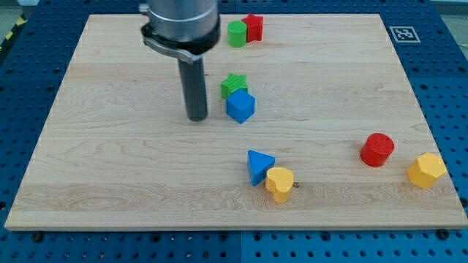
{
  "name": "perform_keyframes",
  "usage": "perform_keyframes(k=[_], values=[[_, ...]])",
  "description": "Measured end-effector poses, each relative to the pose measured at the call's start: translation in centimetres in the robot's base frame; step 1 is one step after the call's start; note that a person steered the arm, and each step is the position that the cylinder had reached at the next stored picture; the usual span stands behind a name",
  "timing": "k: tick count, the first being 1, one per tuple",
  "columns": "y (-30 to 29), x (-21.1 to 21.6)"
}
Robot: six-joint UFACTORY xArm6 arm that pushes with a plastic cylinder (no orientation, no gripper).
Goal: Move the green star away from the blue cube
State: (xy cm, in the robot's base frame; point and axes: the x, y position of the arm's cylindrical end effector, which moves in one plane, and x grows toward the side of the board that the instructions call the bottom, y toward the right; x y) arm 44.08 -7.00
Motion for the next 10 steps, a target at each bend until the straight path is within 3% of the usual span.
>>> perform_keyframes(k=[4, 6, 8, 10], values=[[7.9, -1.2], [9.1, -4.3], [5.8, -4.6], [6.6, -9.0]])
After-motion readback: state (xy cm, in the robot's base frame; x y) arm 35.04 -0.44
